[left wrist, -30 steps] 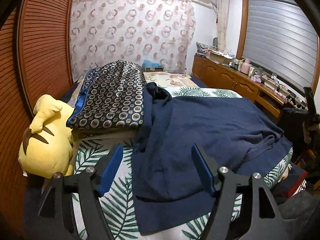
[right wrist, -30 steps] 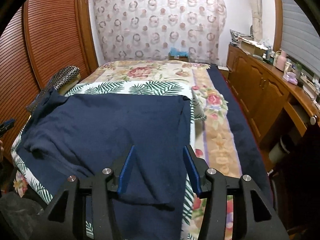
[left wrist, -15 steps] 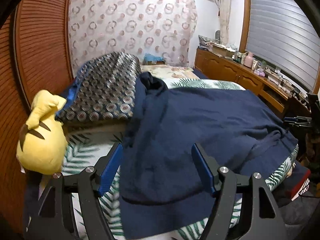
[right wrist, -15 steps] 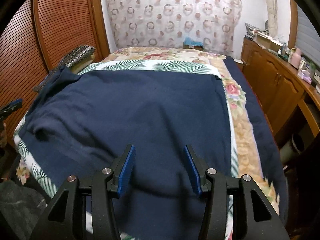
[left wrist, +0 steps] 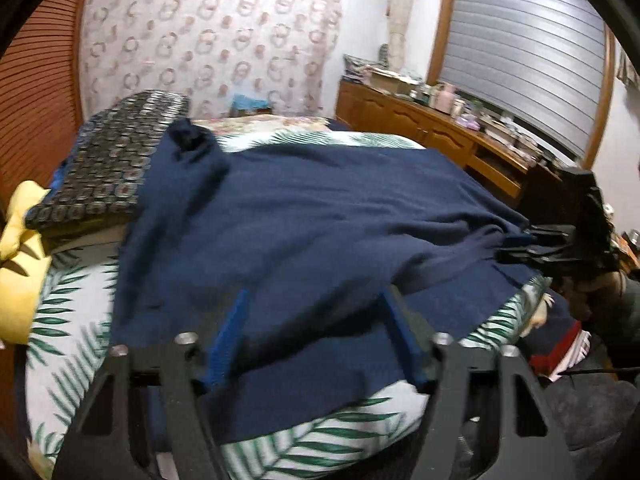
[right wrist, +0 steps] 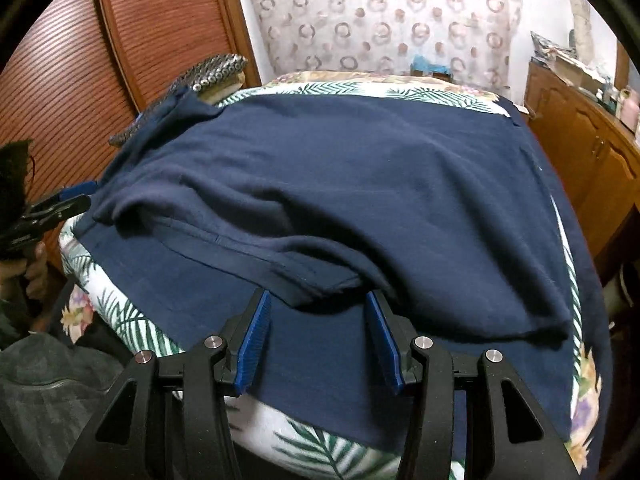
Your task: Fold small clothes
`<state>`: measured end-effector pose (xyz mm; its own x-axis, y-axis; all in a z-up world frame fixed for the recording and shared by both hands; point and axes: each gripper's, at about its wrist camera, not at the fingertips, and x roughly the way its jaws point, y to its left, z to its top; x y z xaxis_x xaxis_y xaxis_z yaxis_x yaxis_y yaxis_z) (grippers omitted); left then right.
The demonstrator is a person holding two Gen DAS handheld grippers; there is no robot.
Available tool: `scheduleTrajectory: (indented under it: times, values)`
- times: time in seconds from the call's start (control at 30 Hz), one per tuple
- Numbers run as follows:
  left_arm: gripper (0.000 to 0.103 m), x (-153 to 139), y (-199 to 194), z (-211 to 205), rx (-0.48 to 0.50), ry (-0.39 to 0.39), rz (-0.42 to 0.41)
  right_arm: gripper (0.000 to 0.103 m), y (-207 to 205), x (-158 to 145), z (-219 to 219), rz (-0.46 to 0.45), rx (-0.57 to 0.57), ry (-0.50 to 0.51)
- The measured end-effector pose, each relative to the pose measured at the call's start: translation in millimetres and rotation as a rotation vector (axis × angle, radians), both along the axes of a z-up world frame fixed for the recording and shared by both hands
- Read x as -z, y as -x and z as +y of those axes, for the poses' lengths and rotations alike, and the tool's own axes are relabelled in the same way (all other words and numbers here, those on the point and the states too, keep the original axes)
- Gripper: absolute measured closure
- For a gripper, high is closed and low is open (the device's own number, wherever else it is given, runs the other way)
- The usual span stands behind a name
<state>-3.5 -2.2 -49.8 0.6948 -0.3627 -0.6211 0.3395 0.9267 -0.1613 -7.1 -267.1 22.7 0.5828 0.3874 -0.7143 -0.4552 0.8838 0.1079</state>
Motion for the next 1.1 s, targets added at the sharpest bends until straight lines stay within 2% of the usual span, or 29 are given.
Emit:
scheduleTrajectory:
  times: [0.07, 0.1, 0.2, 0.27, 0.4, 0.5, 0.57, 0.63, 0.7, 0.77, 0.93, 1.03, 1.1]
  values:
    - [0.057, 2, 0, -7, 0.031, 0.005, 0.014, 0.052, -8, -2, 0, -0.012, 0.007, 0.019]
    - [0.064, 3, 0, -11, 0.052, 0.011, 0.021, 0.054, -9, -3, 0, -0.019, 0.011, 0.031]
    - [0.074, 5, 0, -24, 0.121, 0.023, 0.047, 0.061, -9, -3, 3, -0.037, 0.028, 0.054]
    - [0.075, 6, 1, -31, 0.153, 0.029, 0.055, 0.070, -12, -2, 2, -0.041, 0.037, 0.057]
    - [0.075, 11, -4, -44, 0.203, 0.009, 0.082, 0.075, -14, -1, 3, -0.045, 0.041, 0.055]
    - [0.075, 16, -18, -49, 0.158, -0.046, 0.090, 0.076, -11, 2, 6, -0.043, 0.040, 0.050]
    - [0.075, 17, -27, -49, 0.131, -0.071, 0.087, 0.081, -7, 3, 9, -0.045, 0.039, 0.048]
    - [0.073, 19, -32, -49, 0.110, -0.092, 0.091, 0.085, -2, 7, 11, -0.044, 0.035, 0.041]
    - [0.061, 21, -38, -50, 0.112, -0.084, 0.104, 0.090, -2, 9, 15, -0.042, 0.029, 0.035]
    - [0.057, 22, -40, -54, 0.121, -0.087, 0.103, 0.092, 0, 9, 15, -0.042, 0.023, 0.031]
    - [0.057, 25, -43, -68, 0.120, -0.189, 0.059, 0.095, 1, 10, 12, -0.043, 0.017, 0.017]
    - [0.062, 25, -45, -74, 0.126, -0.237, 0.042, 0.096, 3, 10, 12, -0.043, 0.013, 0.004]
    - [0.079, 24, -50, -74, 0.136, -0.234, 0.051, 0.097, 4, 9, 13, -0.049, 0.010, -0.003]
